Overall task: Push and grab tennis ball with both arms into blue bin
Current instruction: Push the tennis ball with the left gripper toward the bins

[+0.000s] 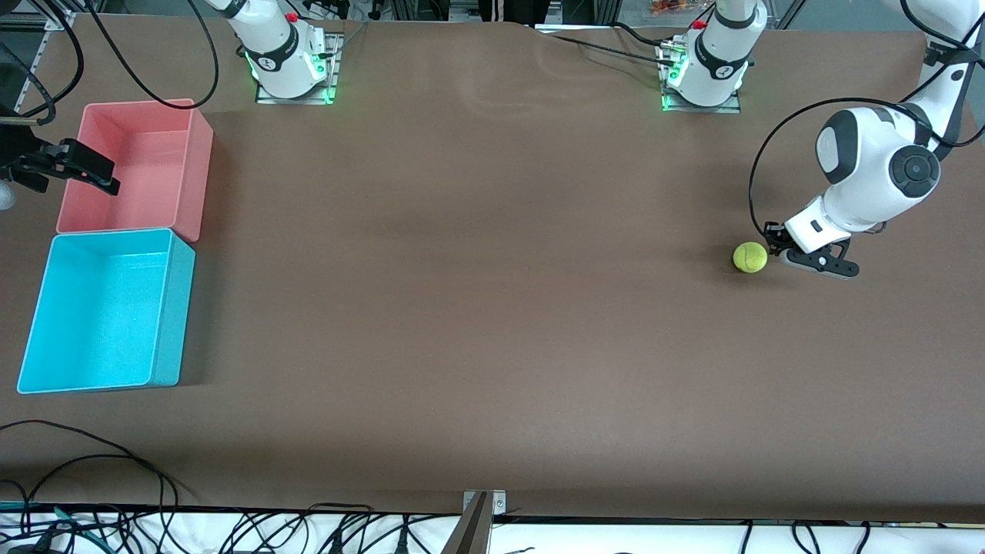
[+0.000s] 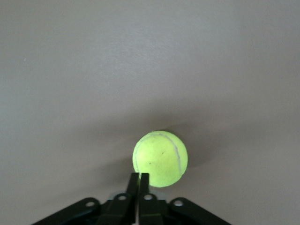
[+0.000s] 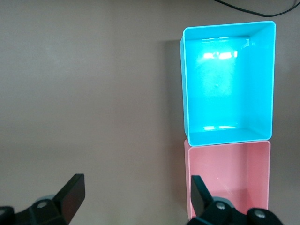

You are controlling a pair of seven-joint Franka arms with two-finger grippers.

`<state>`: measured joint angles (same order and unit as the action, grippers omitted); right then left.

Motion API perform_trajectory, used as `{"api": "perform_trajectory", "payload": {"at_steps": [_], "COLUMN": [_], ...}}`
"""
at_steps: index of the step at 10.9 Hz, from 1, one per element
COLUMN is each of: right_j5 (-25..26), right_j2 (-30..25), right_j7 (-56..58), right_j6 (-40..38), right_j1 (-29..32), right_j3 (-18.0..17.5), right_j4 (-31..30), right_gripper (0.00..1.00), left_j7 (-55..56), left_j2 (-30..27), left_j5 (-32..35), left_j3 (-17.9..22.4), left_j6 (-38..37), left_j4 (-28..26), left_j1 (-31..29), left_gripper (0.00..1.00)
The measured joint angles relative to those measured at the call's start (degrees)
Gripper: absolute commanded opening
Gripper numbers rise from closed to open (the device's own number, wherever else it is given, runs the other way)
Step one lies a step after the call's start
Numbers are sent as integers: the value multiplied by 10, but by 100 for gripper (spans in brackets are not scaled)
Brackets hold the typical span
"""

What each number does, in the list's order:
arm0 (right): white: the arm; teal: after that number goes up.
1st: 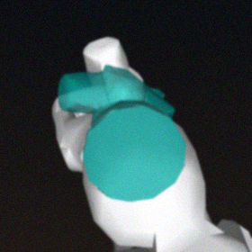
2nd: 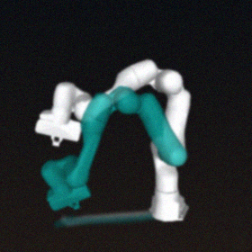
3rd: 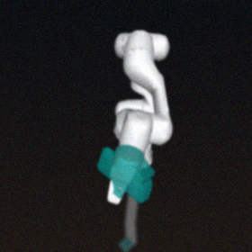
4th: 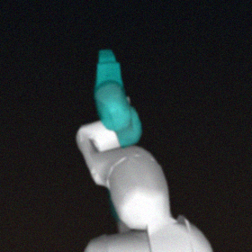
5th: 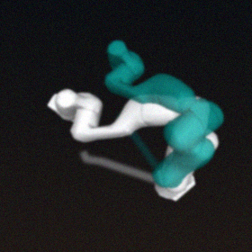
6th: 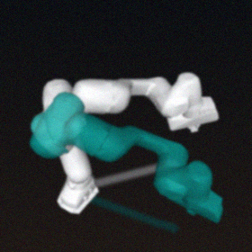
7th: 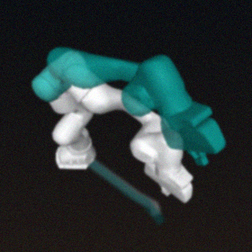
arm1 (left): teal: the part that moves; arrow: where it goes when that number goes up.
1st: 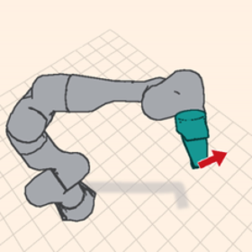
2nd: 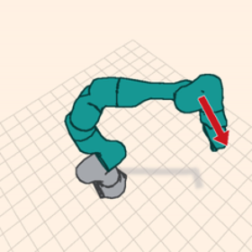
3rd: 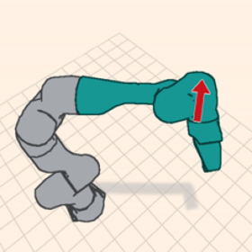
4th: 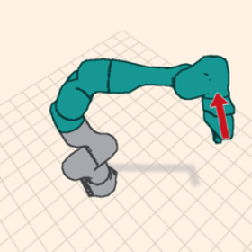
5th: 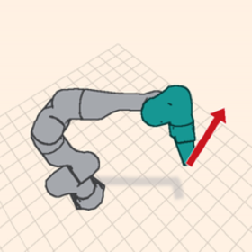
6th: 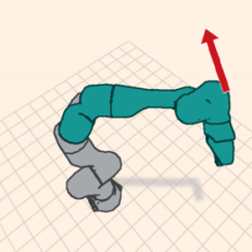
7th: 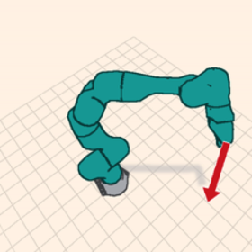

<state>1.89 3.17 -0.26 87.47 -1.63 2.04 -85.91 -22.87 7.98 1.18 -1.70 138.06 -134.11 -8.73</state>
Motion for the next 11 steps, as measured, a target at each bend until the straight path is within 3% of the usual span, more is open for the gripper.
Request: {"api": "perform_trajectory", "payload": {"at_steps": [6, 11], "right_j5": [0, 1], "right_j2": [0, 0], "right_j7": [0, 0], "right_j6": [0, 0], "right_j1": [0, 0], "right_j3": [0, 1], "right_j4": [0, 0], "right_gripper": [100, 100], "left_j7": [-387, -605], "left_j2": [10, 60], "left_j5": [2, 11], "left_j3": [1, 1], "left_j6": [3, 79], "left_j4": [-7, -7], "left_j1": [-34, -71], "left_gripper": [0, 0]}}
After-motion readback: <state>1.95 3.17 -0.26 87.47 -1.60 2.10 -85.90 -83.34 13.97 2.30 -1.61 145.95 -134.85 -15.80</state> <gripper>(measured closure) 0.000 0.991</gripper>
